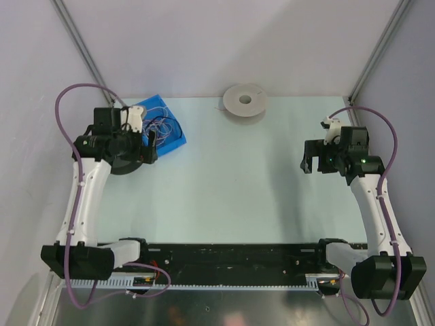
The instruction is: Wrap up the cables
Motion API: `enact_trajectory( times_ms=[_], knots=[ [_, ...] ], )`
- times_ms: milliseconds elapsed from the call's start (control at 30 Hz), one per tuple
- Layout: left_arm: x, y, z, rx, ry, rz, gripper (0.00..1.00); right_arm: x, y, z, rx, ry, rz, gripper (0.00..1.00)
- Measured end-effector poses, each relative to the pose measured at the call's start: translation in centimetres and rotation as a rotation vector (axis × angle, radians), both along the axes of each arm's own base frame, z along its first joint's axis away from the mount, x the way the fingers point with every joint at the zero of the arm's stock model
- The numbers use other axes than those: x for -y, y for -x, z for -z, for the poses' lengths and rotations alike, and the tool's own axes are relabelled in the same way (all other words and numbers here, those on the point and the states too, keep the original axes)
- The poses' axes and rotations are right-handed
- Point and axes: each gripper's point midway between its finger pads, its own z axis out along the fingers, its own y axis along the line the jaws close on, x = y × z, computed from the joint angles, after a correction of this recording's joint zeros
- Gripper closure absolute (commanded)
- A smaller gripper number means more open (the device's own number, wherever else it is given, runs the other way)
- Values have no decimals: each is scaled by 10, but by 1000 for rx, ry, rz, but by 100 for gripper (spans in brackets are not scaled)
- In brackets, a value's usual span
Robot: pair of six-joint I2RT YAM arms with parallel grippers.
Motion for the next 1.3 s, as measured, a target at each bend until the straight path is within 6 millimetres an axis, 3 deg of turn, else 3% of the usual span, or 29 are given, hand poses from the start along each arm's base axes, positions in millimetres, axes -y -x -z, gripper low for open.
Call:
enact_trajectory(
  times_ms=[133, 233, 367, 500, 567, 800, 967, 1100, 1300],
  knots=[
    [-5, -13, -1, -27, -32, 3, 1, -4, 0, 0, -1, -16, -16, 1],
    [-10, -24, -3, -33, -54, 11, 13, -7, 1, -1, -1, -30, -31, 1],
    [-31, -36, 2, -58, -94, -10, 50, -11, 1, -1, -1, -45, -46, 1],
    [-58, -50, 19, -124, -123, -31, 87, -14, 1, -1, -4, -56, -59, 1],
    [-74, -59, 28, -154, -127, -49, 97, -15, 2, -1, -5, -60, -65, 1],
    [-129, -97, 64, -245, -122, -91, 100, -16, 3, 8, -30, -64, -74, 1],
    [-154, -129, 81, -253, -106, -92, 100, -18, 2, 15, -58, -74, -83, 1],
    [-166, -144, 98, -270, -103, -85, 100, -20, 0, 19, -75, -83, -89, 1],
    [-169, -146, 128, -326, -88, -51, 100, -21, -1, 22, -86, -87, -92, 1]
  ],
)
